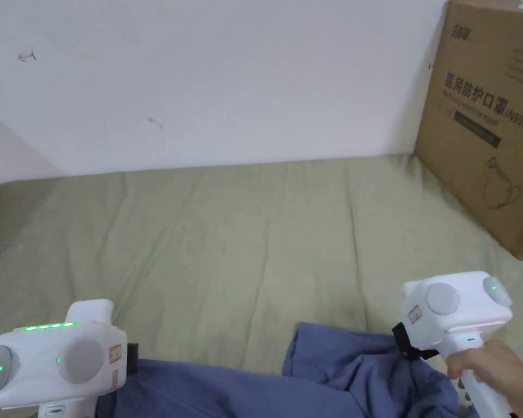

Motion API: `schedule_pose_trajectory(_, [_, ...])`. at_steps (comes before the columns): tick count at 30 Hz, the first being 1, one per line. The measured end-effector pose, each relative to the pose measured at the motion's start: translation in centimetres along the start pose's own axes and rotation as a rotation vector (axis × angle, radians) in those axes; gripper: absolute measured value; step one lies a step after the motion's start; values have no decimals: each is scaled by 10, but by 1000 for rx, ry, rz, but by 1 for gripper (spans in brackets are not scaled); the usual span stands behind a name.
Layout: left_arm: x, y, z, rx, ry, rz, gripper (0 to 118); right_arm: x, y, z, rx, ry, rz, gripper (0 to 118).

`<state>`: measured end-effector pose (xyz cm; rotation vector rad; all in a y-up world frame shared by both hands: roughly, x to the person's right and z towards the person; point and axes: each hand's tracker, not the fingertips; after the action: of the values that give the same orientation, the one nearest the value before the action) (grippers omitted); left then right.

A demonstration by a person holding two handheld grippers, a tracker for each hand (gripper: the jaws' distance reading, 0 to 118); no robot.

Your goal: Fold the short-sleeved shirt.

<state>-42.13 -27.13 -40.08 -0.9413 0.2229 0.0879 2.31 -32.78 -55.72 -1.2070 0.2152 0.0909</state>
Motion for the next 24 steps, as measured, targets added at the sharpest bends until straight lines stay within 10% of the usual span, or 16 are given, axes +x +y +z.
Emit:
schedule_pose_trajectory(15, [-39, 105, 172, 338, 115, -8, 11, 62, 42, 284, 454, 94, -187, 3])
schedule_pose_trajectory(24, [-43, 188, 241, 480, 168, 18, 11, 38, 112, 370, 572, 138, -225, 3])
